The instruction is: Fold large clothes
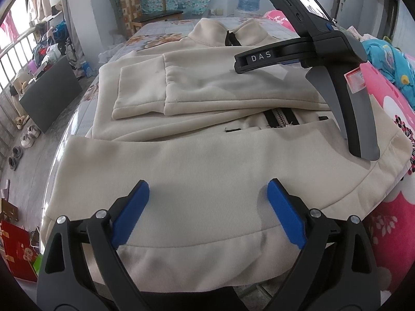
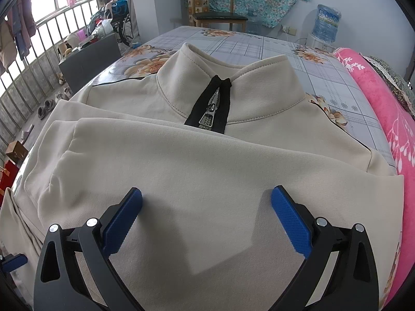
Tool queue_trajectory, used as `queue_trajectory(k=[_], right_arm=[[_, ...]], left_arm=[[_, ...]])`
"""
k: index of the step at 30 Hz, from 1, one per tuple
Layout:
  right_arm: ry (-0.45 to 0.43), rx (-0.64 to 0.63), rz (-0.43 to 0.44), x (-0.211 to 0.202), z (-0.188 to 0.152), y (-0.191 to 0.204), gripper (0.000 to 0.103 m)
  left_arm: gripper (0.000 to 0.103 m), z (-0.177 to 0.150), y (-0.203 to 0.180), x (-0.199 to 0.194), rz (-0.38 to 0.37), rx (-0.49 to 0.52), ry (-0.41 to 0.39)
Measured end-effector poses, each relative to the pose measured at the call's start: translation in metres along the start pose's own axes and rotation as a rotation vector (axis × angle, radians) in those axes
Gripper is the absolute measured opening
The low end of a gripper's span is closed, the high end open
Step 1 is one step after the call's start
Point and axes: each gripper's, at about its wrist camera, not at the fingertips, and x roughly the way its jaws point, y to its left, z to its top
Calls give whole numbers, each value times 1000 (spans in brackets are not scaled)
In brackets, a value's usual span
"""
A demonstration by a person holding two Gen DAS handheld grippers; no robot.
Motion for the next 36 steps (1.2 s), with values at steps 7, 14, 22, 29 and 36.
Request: queue_trajectory(k=[7, 14, 22, 29, 36], right_arm=[[0, 0, 0, 0, 0, 0, 97], [0, 0, 0, 0, 0, 1, 97], [0, 0, 0, 0, 0, 1, 97], [1, 0, 0, 0, 0, 1, 97], [1, 0, 0, 0, 0, 1, 97]], left_arm=[[89, 0, 0, -1, 2, -1, 0], [89, -1, -2, 0, 1, 2, 0], [90, 0, -2, 0, 2, -1, 6], [90, 1, -1, 0, 0, -3, 9], [90, 1, -2, 0, 3, -2, 9]])
